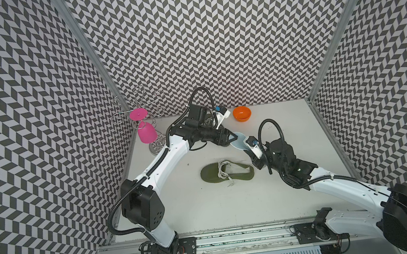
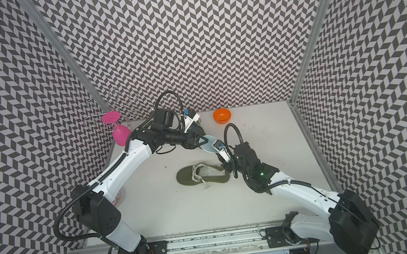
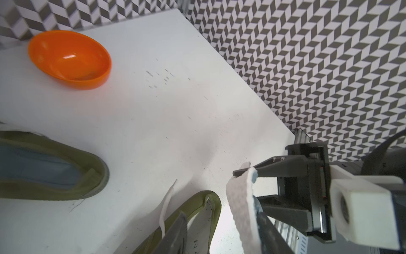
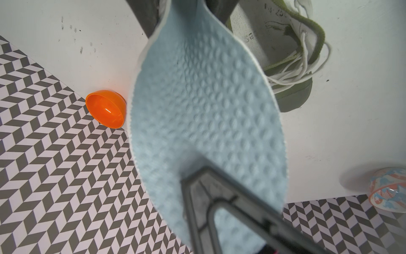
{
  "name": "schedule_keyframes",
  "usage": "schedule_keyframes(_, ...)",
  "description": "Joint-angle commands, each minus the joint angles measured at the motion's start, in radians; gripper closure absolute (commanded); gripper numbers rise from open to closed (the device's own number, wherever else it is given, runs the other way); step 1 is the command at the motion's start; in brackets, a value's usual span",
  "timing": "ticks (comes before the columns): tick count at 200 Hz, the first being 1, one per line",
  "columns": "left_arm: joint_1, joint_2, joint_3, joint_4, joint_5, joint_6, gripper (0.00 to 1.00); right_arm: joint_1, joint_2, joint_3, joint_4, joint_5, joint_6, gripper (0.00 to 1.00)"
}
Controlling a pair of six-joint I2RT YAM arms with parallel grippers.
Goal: Insert the insole into the shoe
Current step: Pick up the insole from the center of the board.
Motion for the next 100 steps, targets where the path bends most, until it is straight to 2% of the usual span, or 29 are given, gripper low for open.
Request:
schedule_keyframes(1, 0.059, -0.106, 0.002, 0.097, -0.083, -0.133, 0.47, -0.003, 0.047, 0.070, -0.040, 0.052, 0.015, 0.68)
schedule_keyframes(11, 0.073, -0.131, -0.019, 0.097, -0.142, -0.164, 0.46, -0.003, 0.068, 0.099, -0.078, 0.063, 0.019, 0.68)
schedule_keyframes(36, 0.064, -0.194, -0.112, 0.026, -0.393, -0.258, 0.46, -0.003, 0.112, 0.179, -0.176, 0.121, 0.049, 0.67)
schedule_keyframes(54, -0.010, -0.274, -0.269, 0.036, -0.550, -0.321, 0.44, -0.004, 0.149, 0.247, -0.271, 0.172, 0.067, 0.67)
schedule_keyframes(77, -0.109, -0.325, -0.426, 0.072, -0.628, -0.415, 0.36, -0.017, 0.191, 0.308, -0.354, 0.220, 0.110, 0.67)
schedule_keyframes(100, -0.177, -0.299, -0.467, 0.077, -0.684, -0.435, 0.33, -0.028, 0.212, 0.343, -0.387, 0.224, 0.174, 0.66)
